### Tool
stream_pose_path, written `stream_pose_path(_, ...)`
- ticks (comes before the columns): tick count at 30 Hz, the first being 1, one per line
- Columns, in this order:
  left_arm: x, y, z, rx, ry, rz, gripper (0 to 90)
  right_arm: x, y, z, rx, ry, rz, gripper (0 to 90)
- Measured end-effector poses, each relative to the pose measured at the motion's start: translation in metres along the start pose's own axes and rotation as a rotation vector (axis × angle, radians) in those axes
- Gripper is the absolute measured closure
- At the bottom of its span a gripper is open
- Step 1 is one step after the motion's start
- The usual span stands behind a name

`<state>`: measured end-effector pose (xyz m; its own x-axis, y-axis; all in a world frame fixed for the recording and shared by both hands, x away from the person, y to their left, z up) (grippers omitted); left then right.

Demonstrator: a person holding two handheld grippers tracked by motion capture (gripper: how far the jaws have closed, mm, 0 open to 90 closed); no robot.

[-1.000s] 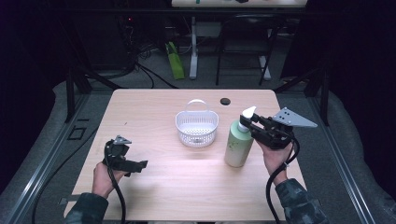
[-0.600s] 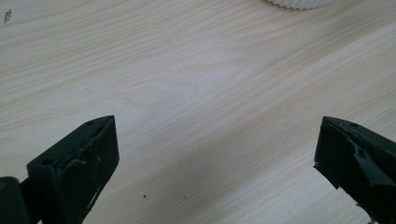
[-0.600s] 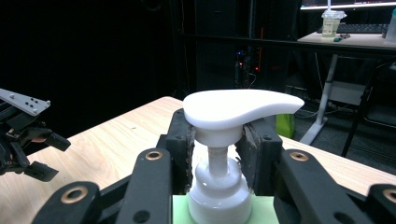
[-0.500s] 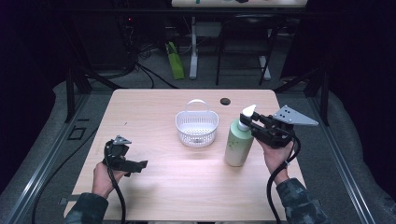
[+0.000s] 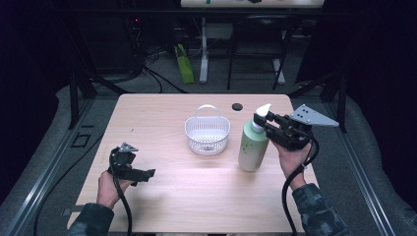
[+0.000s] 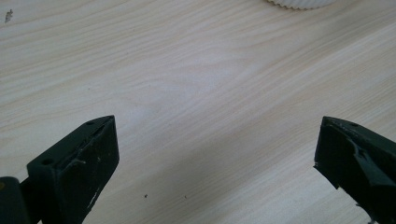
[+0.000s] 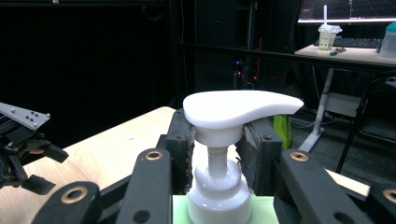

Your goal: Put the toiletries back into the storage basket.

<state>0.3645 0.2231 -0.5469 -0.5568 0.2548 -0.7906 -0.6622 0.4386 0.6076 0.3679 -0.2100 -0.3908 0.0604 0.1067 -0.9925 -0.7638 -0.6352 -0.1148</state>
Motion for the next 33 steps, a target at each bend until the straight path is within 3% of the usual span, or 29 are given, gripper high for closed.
stream_pose_path(33, 0.0, 0.0, 0.0, 0.002, 0.0, 0.001, 0.0, -0.036, -0.013, 0.002, -0.026, 0.034, -0.031, 66.9)
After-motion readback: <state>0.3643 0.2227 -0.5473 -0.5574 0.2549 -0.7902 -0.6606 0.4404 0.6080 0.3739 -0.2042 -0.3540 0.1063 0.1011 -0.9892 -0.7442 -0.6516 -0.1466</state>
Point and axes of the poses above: each handheld gripper's, and its own axes: y roughly backward along the jaws, x roughly out of its underside, z roughly to its left, the point moved 4 cm from there along -y, roughly forward along the jaws, and after that the axes turned 14 degrees about -z, right-handed, at the moved point
